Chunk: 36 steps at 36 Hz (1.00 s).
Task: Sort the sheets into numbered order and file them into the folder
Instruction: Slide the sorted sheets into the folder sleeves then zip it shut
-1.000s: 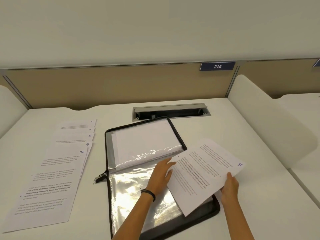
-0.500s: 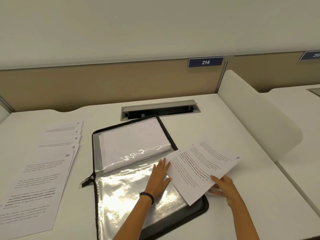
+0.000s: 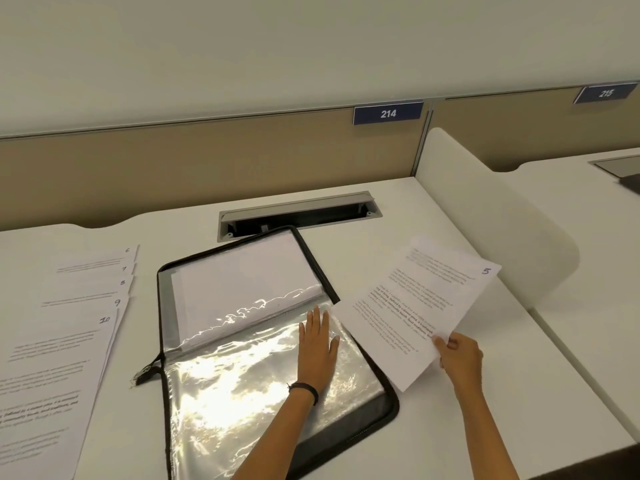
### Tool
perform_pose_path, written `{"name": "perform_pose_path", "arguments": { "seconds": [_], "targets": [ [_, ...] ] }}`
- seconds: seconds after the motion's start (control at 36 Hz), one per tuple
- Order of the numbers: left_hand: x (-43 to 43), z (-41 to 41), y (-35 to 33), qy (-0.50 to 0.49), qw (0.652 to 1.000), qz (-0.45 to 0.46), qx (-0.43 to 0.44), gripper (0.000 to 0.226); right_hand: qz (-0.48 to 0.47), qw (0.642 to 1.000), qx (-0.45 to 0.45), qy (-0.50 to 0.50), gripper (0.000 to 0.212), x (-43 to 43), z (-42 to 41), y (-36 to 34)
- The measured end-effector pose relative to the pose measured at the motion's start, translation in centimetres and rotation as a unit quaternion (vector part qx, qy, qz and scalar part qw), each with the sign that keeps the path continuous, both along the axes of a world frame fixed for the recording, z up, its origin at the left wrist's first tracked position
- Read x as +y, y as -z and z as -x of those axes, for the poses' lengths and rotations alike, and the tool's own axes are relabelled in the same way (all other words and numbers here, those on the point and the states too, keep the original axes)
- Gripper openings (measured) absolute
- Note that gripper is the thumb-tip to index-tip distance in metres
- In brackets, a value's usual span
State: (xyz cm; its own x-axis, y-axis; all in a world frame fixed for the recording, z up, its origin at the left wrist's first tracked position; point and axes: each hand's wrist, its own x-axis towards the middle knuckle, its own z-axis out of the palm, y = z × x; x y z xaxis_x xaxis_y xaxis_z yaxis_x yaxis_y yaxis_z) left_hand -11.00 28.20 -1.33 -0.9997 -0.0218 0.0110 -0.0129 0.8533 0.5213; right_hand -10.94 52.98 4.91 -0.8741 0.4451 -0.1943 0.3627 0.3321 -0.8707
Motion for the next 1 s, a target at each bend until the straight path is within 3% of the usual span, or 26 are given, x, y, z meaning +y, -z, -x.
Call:
{"name": "perform_pose_path", "arguments": {
  "seconds": [0.17,0.44,0.61,0.86,1.0],
  "targets": [
    [1.5,0.3,0.1,-0.02,1.0,-0.01,0.016,0.09,0.034,0.995,0.078,0.051,0.041,0.2,0.4,-0.7],
    [1.4,0.8,1.4,-0.028,0.999,0.046,-0.009,0.067,0.121,0.985,0.118,0.042,0.006,-0.9,1.1,-1.4],
    [1.6,0.7,1.9,-0.037,0.999,-0.003,0.036,0.088,0.202,0.972,0.109,0.056,0.004,-2.0,1.0,-1.0],
    [1.4,0.8,0.7,-0.07,0.996,-0.042,0.022,0.049,0.285,0.951,0.101,0.068,0.009,-5.5,1.4,-0.3],
    [1.6,0.3,-0.1,-0.085,0.991,-0.099,0.028,0.057,0.304,0.945,0.1,0.064,0.008,-7.0,1.0,0.0]
  ]
}}
